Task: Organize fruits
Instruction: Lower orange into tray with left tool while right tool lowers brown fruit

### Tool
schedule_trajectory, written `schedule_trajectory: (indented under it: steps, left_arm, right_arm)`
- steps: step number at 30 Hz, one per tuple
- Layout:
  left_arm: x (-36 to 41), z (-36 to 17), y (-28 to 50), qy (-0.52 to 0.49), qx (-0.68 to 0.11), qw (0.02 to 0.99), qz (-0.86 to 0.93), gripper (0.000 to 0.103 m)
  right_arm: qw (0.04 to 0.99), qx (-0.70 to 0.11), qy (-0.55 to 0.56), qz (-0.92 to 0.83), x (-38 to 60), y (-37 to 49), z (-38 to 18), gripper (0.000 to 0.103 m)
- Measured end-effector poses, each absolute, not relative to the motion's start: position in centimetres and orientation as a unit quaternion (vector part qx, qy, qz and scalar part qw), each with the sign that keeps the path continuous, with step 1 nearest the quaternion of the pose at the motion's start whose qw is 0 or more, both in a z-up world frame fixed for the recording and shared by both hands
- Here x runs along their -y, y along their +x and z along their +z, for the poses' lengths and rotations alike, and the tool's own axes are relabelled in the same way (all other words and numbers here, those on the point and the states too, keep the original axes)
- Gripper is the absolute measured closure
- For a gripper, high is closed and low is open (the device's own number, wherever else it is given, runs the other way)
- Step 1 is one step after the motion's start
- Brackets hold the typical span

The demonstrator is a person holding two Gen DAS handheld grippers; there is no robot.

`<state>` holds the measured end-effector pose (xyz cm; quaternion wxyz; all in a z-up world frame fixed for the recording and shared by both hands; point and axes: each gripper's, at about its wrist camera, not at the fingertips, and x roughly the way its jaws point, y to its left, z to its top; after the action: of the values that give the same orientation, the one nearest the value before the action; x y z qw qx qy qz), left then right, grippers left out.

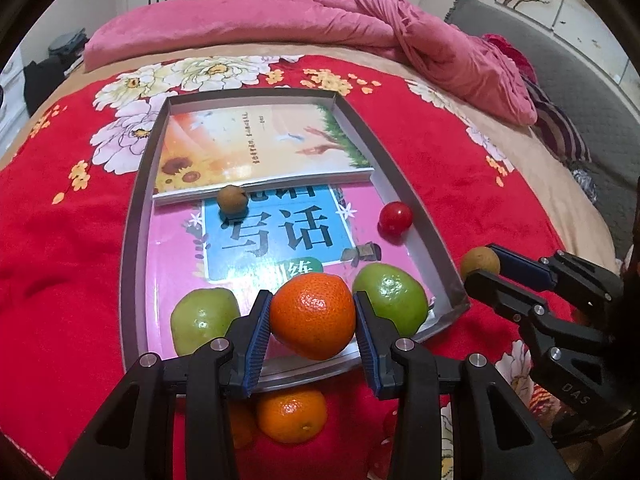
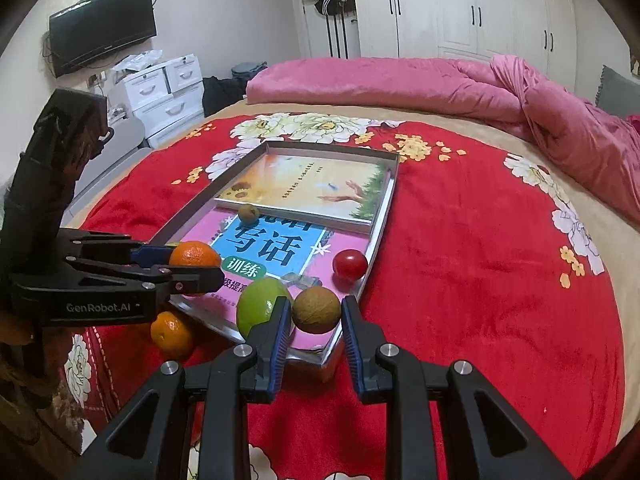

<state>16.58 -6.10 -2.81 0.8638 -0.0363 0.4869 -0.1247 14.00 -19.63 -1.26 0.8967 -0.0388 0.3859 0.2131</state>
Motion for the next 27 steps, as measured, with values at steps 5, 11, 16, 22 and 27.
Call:
schedule_trajectory:
  steps: [5, 11, 16, 22, 27]
  left_arm:
    - [6.1, -3.5, 16.7, -0.035, -0.493, 0.860, -0.123, 0.061]
    - [6.2, -4.1, 16.8, -0.035, -0.499, 0.857, -0.122, 0.061]
    - [6.2, -4.5, 16.8, -0.034, -0.502, 0.856, -0.121, 0.061]
    - [6.3, -4.8, 16.9, -0.036, -0.504, 0.854, -0.122, 0.061]
    - [6.3, -4.9, 16.9, -0.036, -0.504, 0.854, -0.122, 0.061]
  right_arm:
    - [0.892, -0.396, -0.045, 0.214, 19.3, 14.1, -1.7, 0.077]
    - [0.888, -0.403, -0.048, 0.215, 19.1, 14.3, -2.2, 0.077]
    - [0.884, -0.408, -0.054, 0.220, 18.7, 14.2, -2.5, 0.077]
    - [0.881, -0.414, -0.064, 0.220, 18.4, 14.4, -2.9, 0.077]
    - [0.879, -0.416, -0.081, 0.219, 17.9, 14.3, -3.2, 0.077]
